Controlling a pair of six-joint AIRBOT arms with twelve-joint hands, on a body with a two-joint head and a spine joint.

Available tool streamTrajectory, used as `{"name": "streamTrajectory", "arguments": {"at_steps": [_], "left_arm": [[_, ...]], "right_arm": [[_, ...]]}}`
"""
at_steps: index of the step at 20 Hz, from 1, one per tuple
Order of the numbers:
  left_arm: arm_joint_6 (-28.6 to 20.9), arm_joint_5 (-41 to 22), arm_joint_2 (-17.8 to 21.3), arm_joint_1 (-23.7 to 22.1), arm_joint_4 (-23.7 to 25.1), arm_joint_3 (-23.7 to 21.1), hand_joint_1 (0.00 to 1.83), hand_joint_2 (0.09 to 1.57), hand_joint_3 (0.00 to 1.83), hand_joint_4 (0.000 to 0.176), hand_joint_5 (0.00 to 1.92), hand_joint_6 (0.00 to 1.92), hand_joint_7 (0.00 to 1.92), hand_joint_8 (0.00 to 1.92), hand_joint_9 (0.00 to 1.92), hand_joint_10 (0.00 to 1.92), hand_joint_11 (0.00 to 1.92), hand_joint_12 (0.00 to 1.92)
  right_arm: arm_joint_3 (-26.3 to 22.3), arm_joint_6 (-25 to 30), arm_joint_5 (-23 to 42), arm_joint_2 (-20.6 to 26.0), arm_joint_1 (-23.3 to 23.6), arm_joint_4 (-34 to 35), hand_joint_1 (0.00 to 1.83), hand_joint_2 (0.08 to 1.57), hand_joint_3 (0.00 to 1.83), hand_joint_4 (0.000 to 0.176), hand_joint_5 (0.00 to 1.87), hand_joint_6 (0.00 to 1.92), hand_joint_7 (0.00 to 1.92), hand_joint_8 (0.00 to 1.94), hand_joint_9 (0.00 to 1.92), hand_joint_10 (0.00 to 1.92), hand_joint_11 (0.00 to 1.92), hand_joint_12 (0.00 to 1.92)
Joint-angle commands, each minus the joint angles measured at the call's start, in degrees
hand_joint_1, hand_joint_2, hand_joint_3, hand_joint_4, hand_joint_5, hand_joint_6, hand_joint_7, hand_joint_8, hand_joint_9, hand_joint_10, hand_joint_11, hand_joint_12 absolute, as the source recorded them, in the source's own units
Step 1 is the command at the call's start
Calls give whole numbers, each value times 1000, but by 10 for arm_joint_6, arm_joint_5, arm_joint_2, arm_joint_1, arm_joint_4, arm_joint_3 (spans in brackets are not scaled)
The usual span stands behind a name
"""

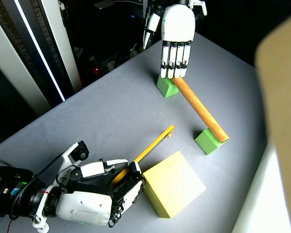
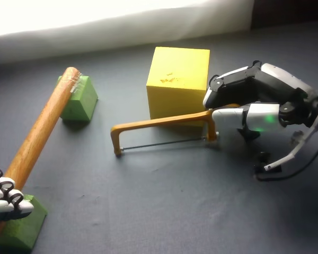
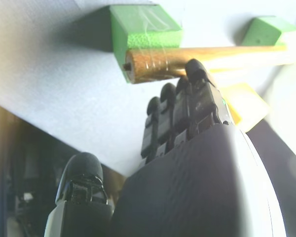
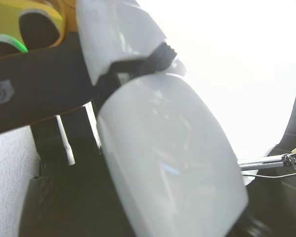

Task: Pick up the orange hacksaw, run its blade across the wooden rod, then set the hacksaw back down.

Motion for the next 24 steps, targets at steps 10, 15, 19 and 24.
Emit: {"name": "streamTrajectory", "arguments": {"at_steps": [10,15,19,24], "left_arm": [[-2,-11,-1,-5,-8,3,40,1297,2,0,110,1,104,0,85,1,0,257],[-2,-11,-2,-6,-8,4,25,1296,0,0,105,1,95,0,71,0,0,209],[-2,-11,-2,-7,-8,4,56,1286,0,0,113,0,107,0,76,0,0,262],[-2,-11,-2,-7,-8,4,20,1295,2,0,84,0,81,0,46,1,0,179]], "right_arm": [[-87,-52,198,17,-28,151,1260,1112,0,0,965,835,1035,1096,959,1079,835,1447],[-115,-75,253,11,-35,217,1250,1121,0,0,955,854,1008,1147,929,1083,801,1458],[-129,-75,271,9,-39,223,1250,1126,1,0,940,869,1000,1170,924,1100,797,1492],[-155,-103,310,-1,-28,271,1247,1137,1,0,900,932,993,1182,934,1127,806,1498]]}}
